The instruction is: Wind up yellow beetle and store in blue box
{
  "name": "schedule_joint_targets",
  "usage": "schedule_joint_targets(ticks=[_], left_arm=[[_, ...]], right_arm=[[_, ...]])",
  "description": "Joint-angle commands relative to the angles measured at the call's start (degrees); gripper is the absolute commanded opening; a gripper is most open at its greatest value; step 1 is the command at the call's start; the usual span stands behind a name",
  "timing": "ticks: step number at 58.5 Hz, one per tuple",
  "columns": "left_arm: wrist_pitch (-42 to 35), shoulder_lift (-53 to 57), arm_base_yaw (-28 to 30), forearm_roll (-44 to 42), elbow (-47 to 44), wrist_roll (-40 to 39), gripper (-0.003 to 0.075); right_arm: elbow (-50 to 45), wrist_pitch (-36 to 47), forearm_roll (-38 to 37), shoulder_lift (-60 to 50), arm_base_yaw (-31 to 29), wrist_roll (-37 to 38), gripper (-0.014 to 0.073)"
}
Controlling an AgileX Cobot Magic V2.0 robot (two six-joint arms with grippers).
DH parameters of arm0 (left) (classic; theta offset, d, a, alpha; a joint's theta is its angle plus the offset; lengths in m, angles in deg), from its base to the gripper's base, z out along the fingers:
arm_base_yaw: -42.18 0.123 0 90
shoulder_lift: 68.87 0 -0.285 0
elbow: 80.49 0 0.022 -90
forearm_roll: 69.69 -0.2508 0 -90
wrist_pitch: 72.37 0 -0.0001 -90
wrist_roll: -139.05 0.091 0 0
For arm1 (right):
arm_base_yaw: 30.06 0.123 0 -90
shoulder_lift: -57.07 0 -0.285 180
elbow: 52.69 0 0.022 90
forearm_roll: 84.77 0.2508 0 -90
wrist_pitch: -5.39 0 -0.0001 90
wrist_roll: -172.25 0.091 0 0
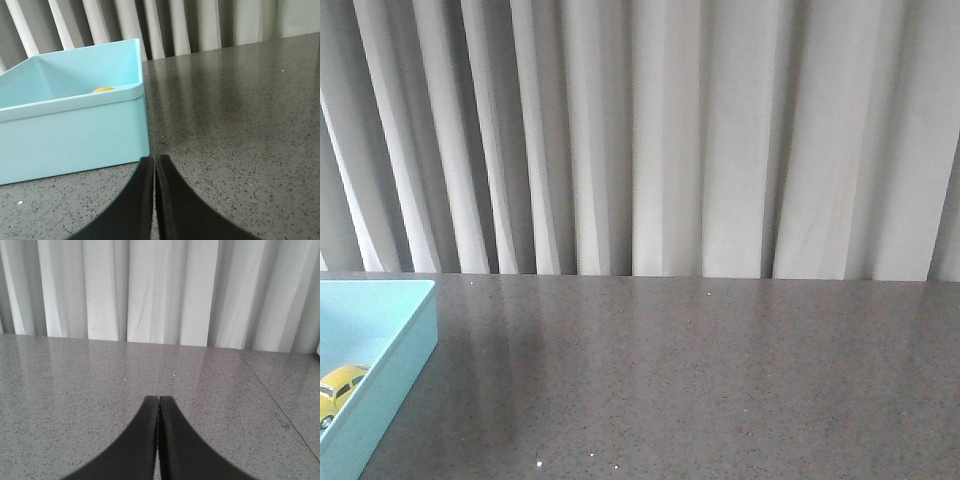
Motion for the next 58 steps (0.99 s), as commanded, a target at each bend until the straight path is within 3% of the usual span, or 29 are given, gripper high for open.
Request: schedule_joint_targets(ticks=[1, 20, 40, 47, 58], left_arm=[[-2.35, 0.42, -0.35, 0.49, 0.39, -0.38, -0.0006], [-2.86, 1.25, -0.36, 4.32, 0.28, -0.51, -0.0006], [-5.54, 1.25, -0.3, 2.83, 0.28, -3.63, -0.0006], [-5.25, 1.25, -0.3, -7.67, 0.28, -14.69, -0.0006], [-5.25, 1.25, -0.3, -26.96, 0.28, -40.34, -0.0006]], right_arm=[[1.1, 4.05, -1.43, 1.16, -0.29, -0.12, -0.0007], [1.1, 4.12, -1.38, 1.29, -0.29, -0.12, -0.0007], [1.1, 4.12, -1.38, 1.29, -0.29, -0.12, -0.0007], [1.1, 4.12, -1.38, 1.29, -0.29, -0.12, -0.0007], [1.1, 4.12, -1.38, 1.29, -0.29, -0.12, -0.0007]])
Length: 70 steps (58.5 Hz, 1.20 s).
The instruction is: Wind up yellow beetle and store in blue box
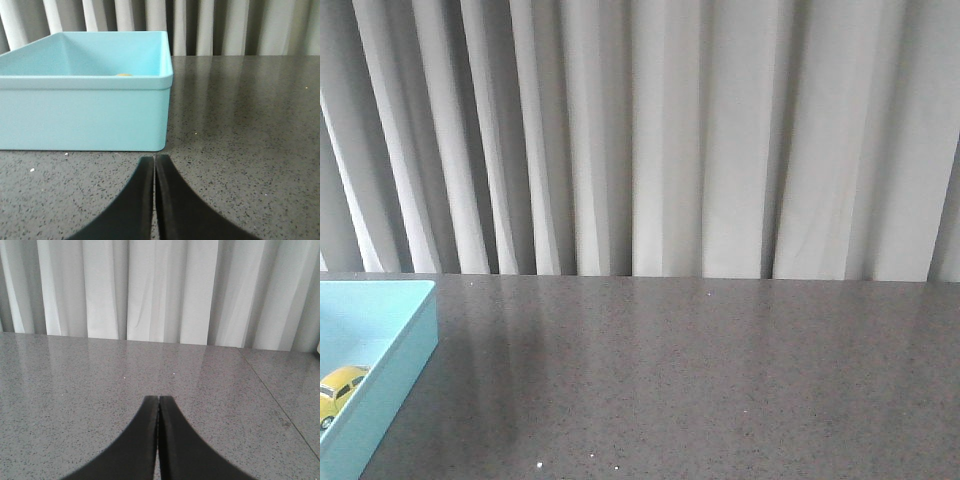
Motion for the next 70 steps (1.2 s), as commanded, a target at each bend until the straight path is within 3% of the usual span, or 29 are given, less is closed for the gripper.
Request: schedule_joint_targets(ticks=[1, 70], left_arm=[[-3.14, 0.96, -0.3, -7.28, 0.48, -11.89, -0.0006], [-3.13, 0.96, -0.3, -8.29, 0.48, -14.29, -0.0006]], right_arm=[[1.28, 4.25, -1.38, 1.24, -0.29, -0.12, -0.0007], [1.28, 4.25, -1.38, 1.24, -0.29, -0.12, -0.0007]])
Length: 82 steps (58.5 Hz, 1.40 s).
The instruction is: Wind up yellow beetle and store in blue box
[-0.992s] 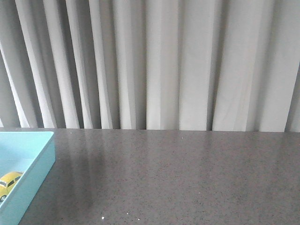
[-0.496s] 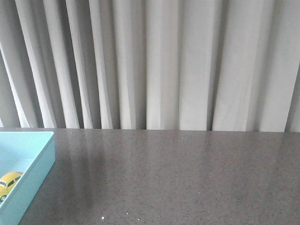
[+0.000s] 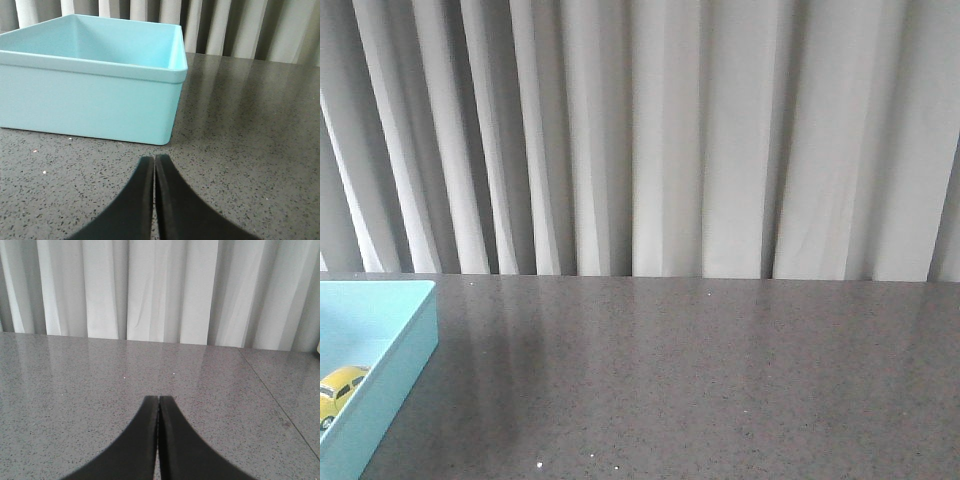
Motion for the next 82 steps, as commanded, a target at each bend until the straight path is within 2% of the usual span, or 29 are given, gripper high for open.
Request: schedule_joint_targets(ticks=[1, 37, 58, 69, 82], left_arm=[[-3.57, 0.96, -0.3, 0.35, 0.48, -0.5, -0.0006], [-3.57, 0.96, -0.3, 0.35, 0.48, -0.5, -0.0006], [-3.57, 0.96, -0.3, 0.35, 0.48, -0.5, -0.0006], [-3.57, 0.96, -0.3, 0.35, 0.48, -0.5, -0.0006], [-3.57, 0.96, -0.3, 0.35, 0.48, -0.5, -0.0006]], right_arm=[[1.28, 4.25, -1.38, 1.24, -0.29, -0.12, -0.0007], [-0.41, 5.54, -1.38, 1.31, -0.18, -0.12, -0.0007], [-25.54, 21.69, -0.12, 1.2, -0.18, -0.12, -0.0007], [-36.8, 33.46, 0.32, -1.72, -0.18, -0.07, -0.0007], [-36.68, 31.23, 1.52, -8.06, -0.26, 0.09, -0.0007]])
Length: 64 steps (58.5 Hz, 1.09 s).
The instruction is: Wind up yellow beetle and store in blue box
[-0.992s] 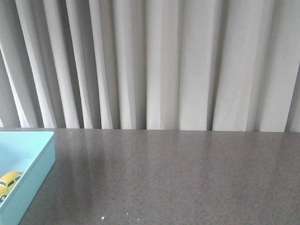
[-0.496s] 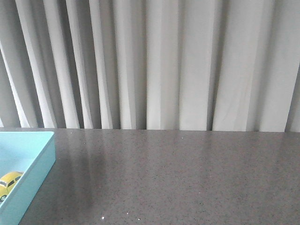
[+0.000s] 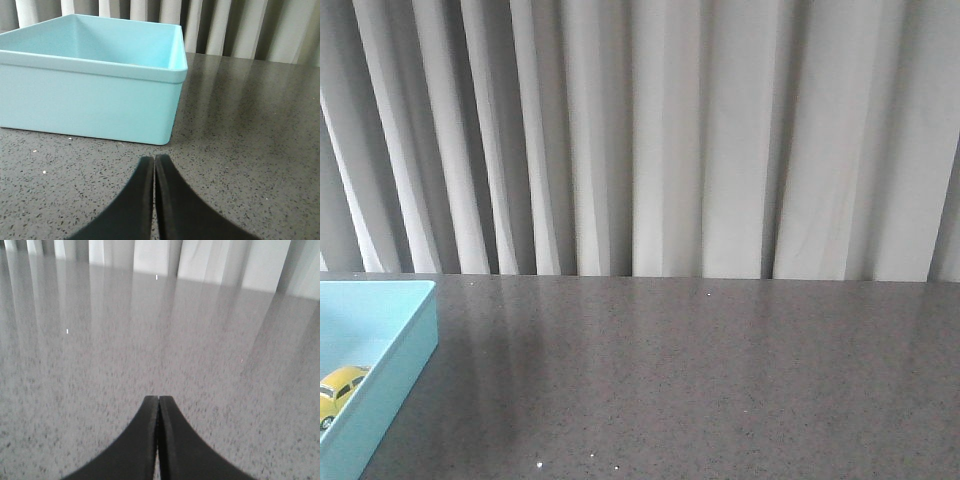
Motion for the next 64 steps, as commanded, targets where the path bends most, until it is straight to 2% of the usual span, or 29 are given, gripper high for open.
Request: schedule_joint_targets(ticks=[1, 13, 24, 64], left_arm=[[-3.62, 0.96, -0.3, 0.35, 0.48, -0.43, -0.0006], [-3.62, 0.96, -0.3, 0.35, 0.48, -0.43, -0.0006], [-3.62, 0.96, -0.3, 0.35, 0.48, -0.43, -0.0006], [-3.62, 0.96, -0.3, 0.35, 0.48, -0.43, -0.0006]], right_arm=[[-0.22, 4.15, -0.11, -1.24, -0.26, 0.09, -0.0007], [-0.22, 4.84, 7.28, -1.24, -0.26, 0.09, -0.0007], [-0.22, 7.49, 10.46, -1.24, -0.26, 0.02, -0.0007], [-0.22, 9.16, 12.06, -1.24, -0.26, -0.11, -0.0007]])
